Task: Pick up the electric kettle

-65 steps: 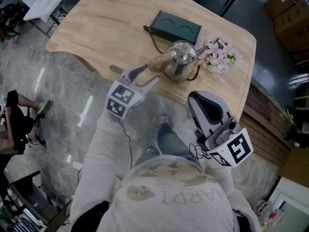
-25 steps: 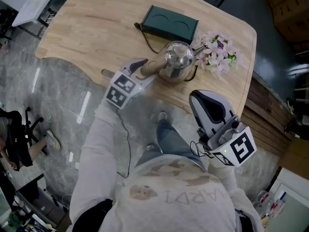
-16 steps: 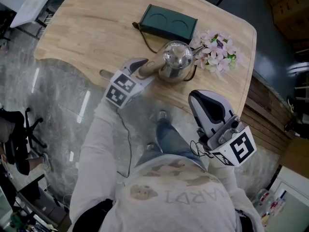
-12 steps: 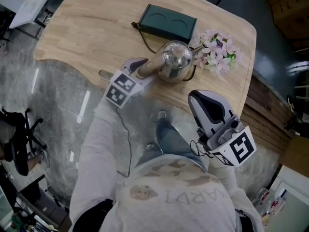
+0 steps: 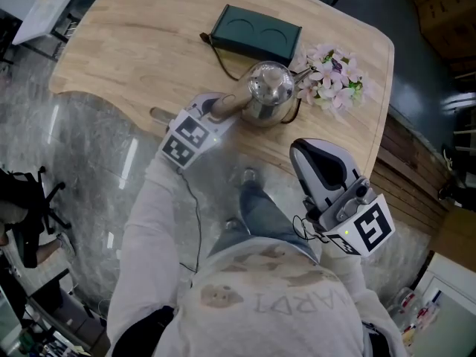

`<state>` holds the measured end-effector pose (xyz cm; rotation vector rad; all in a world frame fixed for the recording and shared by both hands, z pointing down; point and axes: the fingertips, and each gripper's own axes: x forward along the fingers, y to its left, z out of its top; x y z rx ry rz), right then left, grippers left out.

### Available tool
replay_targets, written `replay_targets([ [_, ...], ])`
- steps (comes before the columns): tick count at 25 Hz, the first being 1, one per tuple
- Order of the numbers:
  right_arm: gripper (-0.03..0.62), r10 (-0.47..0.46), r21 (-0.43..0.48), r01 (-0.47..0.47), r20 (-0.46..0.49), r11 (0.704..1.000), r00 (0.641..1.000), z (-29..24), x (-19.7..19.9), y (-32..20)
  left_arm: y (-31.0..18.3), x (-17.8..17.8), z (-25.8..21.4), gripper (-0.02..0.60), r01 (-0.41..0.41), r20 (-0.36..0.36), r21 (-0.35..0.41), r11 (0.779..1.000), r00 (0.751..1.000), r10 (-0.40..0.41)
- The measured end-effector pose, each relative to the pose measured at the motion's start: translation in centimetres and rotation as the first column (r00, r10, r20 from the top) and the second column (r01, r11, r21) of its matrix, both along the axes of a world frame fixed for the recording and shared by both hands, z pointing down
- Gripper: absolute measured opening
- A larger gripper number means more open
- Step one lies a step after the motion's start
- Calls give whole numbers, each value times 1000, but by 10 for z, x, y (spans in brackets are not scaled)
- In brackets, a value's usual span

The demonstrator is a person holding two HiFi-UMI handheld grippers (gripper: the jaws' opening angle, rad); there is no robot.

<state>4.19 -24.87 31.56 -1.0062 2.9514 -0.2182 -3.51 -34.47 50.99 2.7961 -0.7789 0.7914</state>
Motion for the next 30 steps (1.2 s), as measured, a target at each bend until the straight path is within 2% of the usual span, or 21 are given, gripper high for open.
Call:
replay_targets([
  [4, 28, -3, -2, 3, -1, 1000, 1000, 1, 0, 1, 2, 2, 1, 126, -25, 17, 29, 999, 1000, 25],
  [14, 28, -6, 0, 6, 3, 1000, 1000, 0, 0, 4, 4, 2, -1, 124, -9, 9, 86, 996, 1000, 9],
  [25, 28, -8, 4, 8, -9, 1000, 1000, -1, -1, 11, 12, 8, -6, 117, 85, -37, 153, 985, 996, -80],
  [30, 28, -2, 8, 2, -15, 1000, 1000, -2, 2, 16, 15, 11, -9, 112, 99, -54, 179, 979, 994, -91],
])
